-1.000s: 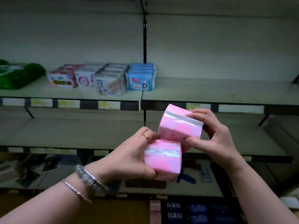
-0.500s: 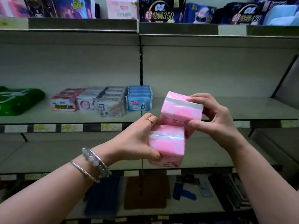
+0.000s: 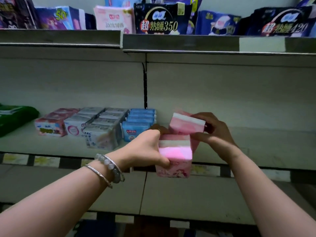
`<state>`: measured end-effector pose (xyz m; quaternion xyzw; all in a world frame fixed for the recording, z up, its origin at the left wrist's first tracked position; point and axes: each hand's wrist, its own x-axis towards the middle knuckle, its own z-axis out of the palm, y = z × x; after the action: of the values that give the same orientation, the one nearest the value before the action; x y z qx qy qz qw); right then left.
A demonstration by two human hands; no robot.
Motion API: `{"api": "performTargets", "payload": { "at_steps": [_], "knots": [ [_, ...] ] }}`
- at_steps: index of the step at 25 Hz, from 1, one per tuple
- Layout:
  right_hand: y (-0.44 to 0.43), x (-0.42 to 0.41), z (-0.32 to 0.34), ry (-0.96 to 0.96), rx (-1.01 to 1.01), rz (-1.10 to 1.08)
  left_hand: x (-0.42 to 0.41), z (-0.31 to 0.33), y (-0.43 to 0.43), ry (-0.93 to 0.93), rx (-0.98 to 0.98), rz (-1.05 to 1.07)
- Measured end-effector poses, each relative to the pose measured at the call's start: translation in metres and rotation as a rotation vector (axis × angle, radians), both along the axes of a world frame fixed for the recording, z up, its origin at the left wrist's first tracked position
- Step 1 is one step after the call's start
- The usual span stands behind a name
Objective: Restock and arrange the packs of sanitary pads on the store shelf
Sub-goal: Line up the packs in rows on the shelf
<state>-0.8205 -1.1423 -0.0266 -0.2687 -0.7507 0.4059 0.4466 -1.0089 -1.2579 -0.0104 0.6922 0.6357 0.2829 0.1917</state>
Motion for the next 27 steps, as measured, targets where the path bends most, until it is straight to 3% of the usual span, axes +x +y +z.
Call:
{"api": "performTargets", "payload": {
  "at_steps": [10, 15, 19, 24, 26, 27],
  "knots": [
    [0.128, -0.053, -0.044, -0.131, -0.215, 0.027, -0.029, -0.043, 0.123, 0.094, 0.013, 0.031],
    [0.168, -0.077, -0.052, -0.088, -0.452, 0.119, -0.049, -0.062, 0.156, -0.046, -0.03, -0.081],
    [0.167, -0.082, -0.036, -0.347, -0.351, 0.128, -0.049, -0.059, 0.157, -0.072, 0.015, -0.157],
    [0.129, -0.084, -0.001, -0.623, 0.09, -0.154, -0.063, -0.038, 0.153, -0.005, 0.126, -0.033],
    [0.102, -0.092, -0.003, -0.891, 0.187, -0.053, -0.079, -0.04, 0.16, 0.044, 0.125, 0.125],
    [0.089, -0.097, -0.009, -1.072, 0.212, -0.01, -0.089, -0.044, 0.163, 0.187, 0.081, 0.216]
  ]
}}
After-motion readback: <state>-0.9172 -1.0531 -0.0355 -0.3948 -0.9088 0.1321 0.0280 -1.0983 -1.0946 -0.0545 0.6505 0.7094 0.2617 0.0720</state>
